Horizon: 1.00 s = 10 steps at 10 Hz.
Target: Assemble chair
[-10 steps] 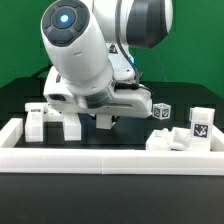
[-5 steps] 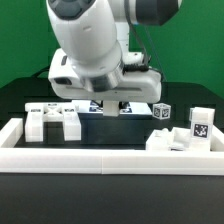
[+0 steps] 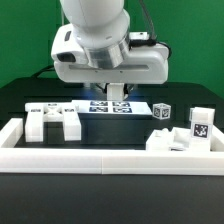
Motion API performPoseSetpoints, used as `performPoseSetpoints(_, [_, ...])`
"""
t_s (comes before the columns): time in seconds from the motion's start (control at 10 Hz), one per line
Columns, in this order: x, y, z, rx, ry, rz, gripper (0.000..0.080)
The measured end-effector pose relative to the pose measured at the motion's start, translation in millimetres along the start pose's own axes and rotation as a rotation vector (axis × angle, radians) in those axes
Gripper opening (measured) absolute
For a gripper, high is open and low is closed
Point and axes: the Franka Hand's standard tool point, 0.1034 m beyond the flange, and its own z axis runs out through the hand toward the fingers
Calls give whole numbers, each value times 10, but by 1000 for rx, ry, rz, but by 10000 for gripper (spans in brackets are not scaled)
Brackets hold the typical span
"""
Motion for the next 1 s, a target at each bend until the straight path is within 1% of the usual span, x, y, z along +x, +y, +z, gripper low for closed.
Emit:
performPoseSetpoints(0.1, [12,0,-5,0,6,0,289])
performPoseSetpoints(0.2, [74,-27,-69,-3,73,-5,289])
performPoseSetpoints(0.3, [34,-99,-201,1,113,-18,289])
performPoseSetpoints(0.5, [99,-280,-467,-3,307,-41,289])
performPoseSetpoints(0.6, [66,-392,-569,2,375,-30,289])
performPoseSetpoints(0.7, [57,-486,-654,-5,434,-22,289])
performPoseSetpoints(0.8, [135,-505,-703,-4,564,-34,289])
performPoseSetpoints(0.9, [113,-487,-658,-4,628,-35,289])
performPoseSetpoints(1.0, [136,-491,-672,-6,706,-39,289])
